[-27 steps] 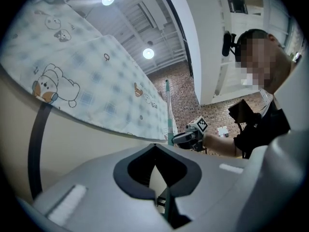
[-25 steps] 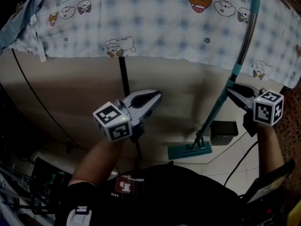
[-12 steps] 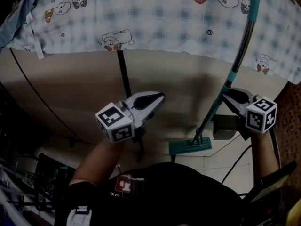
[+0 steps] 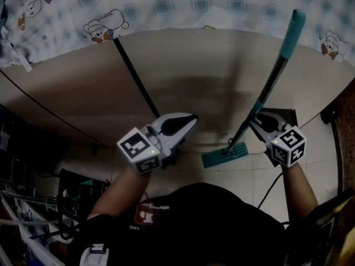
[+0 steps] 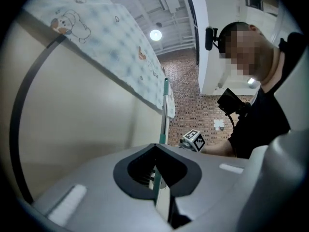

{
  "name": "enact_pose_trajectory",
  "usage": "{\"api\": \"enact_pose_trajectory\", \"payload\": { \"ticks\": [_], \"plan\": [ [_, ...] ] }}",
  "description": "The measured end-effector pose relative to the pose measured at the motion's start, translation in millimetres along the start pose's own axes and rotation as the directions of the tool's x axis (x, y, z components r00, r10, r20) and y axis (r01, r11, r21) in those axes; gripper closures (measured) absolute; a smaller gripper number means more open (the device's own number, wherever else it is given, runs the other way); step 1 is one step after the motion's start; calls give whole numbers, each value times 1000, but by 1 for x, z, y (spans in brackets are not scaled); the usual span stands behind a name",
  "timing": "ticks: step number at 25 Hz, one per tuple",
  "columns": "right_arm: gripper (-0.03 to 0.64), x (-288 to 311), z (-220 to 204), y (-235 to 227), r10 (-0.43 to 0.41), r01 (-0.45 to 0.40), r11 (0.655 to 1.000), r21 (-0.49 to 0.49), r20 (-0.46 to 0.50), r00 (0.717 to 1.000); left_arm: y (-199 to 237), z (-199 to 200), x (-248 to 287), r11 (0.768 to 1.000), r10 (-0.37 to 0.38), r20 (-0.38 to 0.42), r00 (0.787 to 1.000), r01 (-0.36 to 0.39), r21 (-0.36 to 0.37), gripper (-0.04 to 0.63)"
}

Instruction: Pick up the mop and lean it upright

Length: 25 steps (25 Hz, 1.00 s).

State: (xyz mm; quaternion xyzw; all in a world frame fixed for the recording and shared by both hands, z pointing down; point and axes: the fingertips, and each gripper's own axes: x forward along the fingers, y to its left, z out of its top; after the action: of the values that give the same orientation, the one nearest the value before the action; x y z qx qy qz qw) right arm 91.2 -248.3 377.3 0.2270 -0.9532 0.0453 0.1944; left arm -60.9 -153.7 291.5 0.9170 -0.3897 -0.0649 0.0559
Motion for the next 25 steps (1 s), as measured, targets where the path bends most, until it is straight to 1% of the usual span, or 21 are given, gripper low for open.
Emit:
{"api": "enact_pose_trajectory", "payload": {
  "ticks": [2, 4, 8, 11, 15, 19, 22, 25],
  "plan": [
    [493, 11, -50, 6, 7, -7, 1000, 24, -30, 1000, -5, -26, -1, 1000, -10, -50, 999, 9, -21, 596],
    [494, 23, -92, 6, 8, -5, 998, 55, -56, 998, -6, -51, 2, 999, -16, -73, 997, 13, -44, 595],
    [494, 42, -165, -2, 3, 9, 994, 106, -111, 994, 0, -99, 10, 997, -4, -119, 993, -6, -83, 595],
    [494, 56, -215, -8, -1, 21, 992, 123, -160, 987, 4, -130, 13, 992, 3, -149, 989, -22, -123, 595],
    [494, 80, -275, -10, -3, 32, 992, 125, -226, 974, 6, -167, 14, 984, -7, -195, 981, -28, -176, 595],
    [494, 100, -332, -6, 9, 28, 992, 125, -289, 957, 6, -200, 12, 971, -8, -221, 975, -46, -236, 596],
    [494, 112, -363, -6, 11, 34, 990, 134, -322, 947, 6, -217, 6, 965, -10, -259, 966, -59, -256, 595],
    [494, 123, -389, -9, 4, 51, 987, 153, -341, 940, 9, -227, 3, 962, -10, -272, 962, -65, -264, 597]
  ]
}}
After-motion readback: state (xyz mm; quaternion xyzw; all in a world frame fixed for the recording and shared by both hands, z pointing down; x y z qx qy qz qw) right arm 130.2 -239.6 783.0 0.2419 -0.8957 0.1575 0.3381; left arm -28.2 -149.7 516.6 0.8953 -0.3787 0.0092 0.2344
